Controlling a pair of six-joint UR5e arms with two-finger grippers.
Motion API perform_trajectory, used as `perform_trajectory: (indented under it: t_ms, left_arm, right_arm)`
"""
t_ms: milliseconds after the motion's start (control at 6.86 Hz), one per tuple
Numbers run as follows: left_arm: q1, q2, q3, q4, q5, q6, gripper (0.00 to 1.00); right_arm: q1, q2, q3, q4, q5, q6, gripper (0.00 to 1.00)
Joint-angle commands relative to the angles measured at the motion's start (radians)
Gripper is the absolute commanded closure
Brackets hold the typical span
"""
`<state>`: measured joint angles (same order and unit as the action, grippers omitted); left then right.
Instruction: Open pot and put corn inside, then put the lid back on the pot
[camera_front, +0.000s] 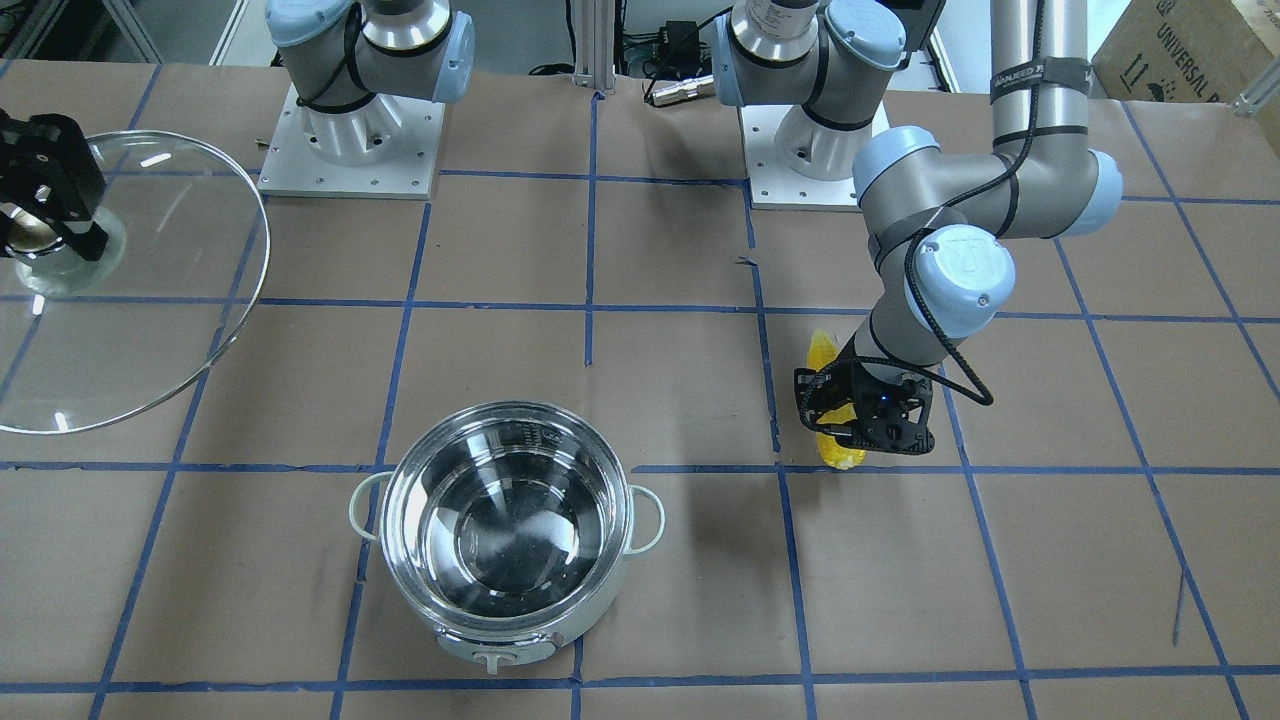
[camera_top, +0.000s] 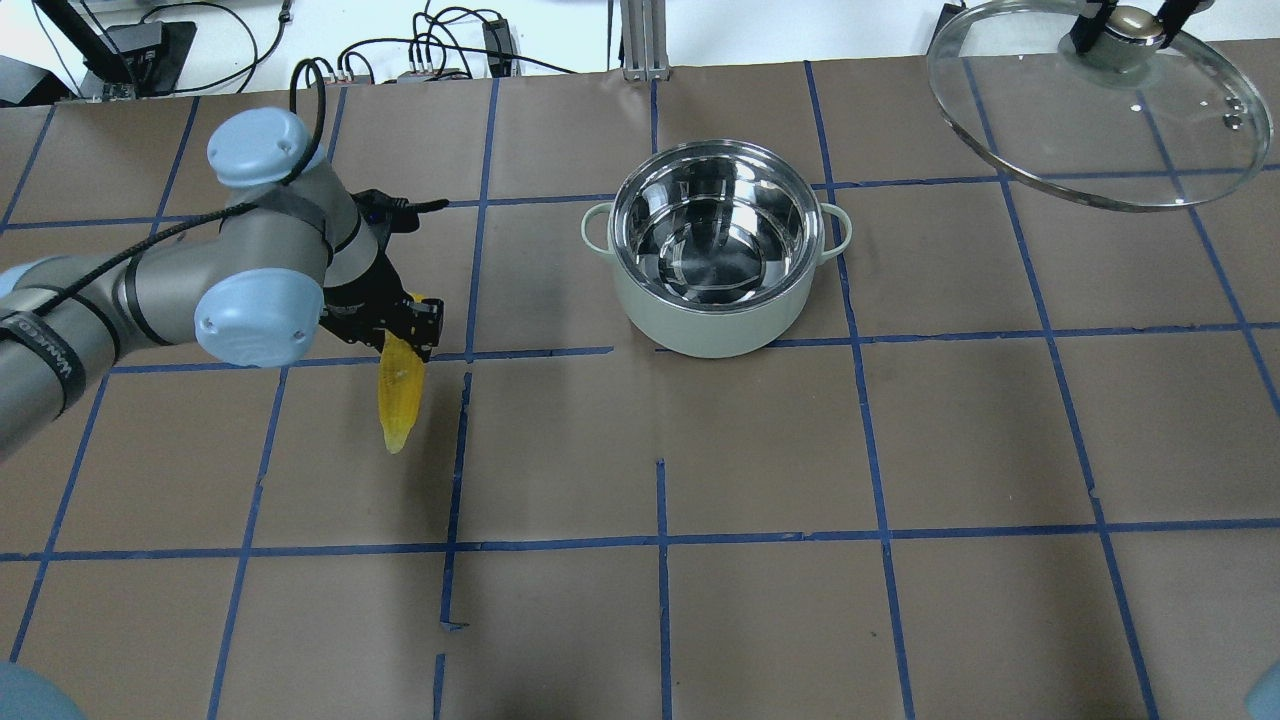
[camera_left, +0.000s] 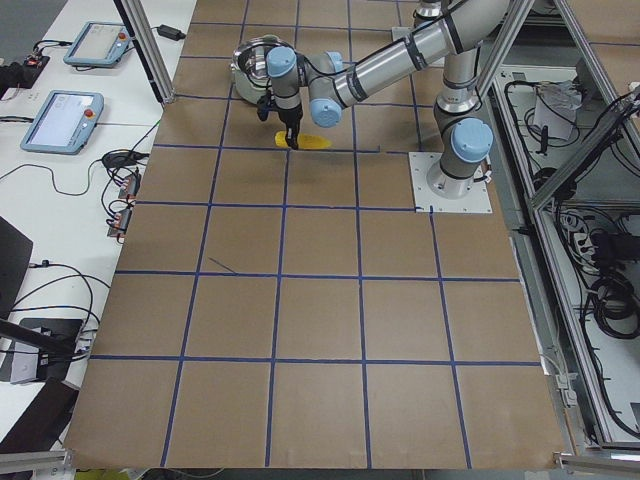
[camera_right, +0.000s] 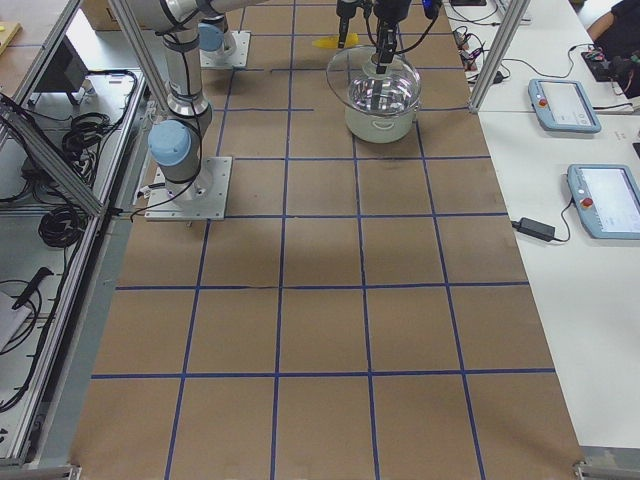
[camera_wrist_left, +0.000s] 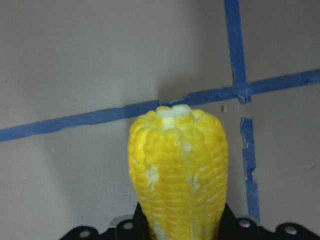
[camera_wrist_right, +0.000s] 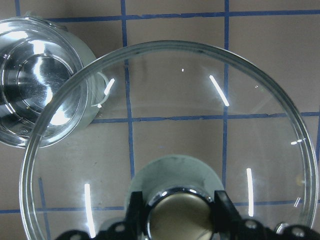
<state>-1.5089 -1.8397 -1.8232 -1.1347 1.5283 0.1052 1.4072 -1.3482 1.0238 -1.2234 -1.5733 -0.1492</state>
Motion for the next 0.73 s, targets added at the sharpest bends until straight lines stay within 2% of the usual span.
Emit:
perform_trajectory:
  t_ms: [0, 146, 291, 583]
  left_arm:
    - [-0.126, -0.056, 0.247, -0.125, -0.098, -0.212, 0.73]
    - [-0.179, -0.106, 0.342, -0.140, -0.106, -0.284, 0.75]
    - [-0.230, -0.163, 0.436, -0.140, -0.152, -0.350, 0.75]
    - [-0.359, -0.257, 0.586, -0.158, -0.116, -0.397, 0.75]
  right_arm:
    - [0.030, 0.062, 0.004, -0.057, -0.001, -0.013, 0.71]
    - [0.030, 0.105, 0.006, -0.080, 0.001, -0.020, 0.71]
    - [0.023, 0.133, 0.010, -0.085, -0.002, -0.021, 0.71]
    - [0.016, 0.182, 0.012, -0.100, -0.010, -0.018, 0.71]
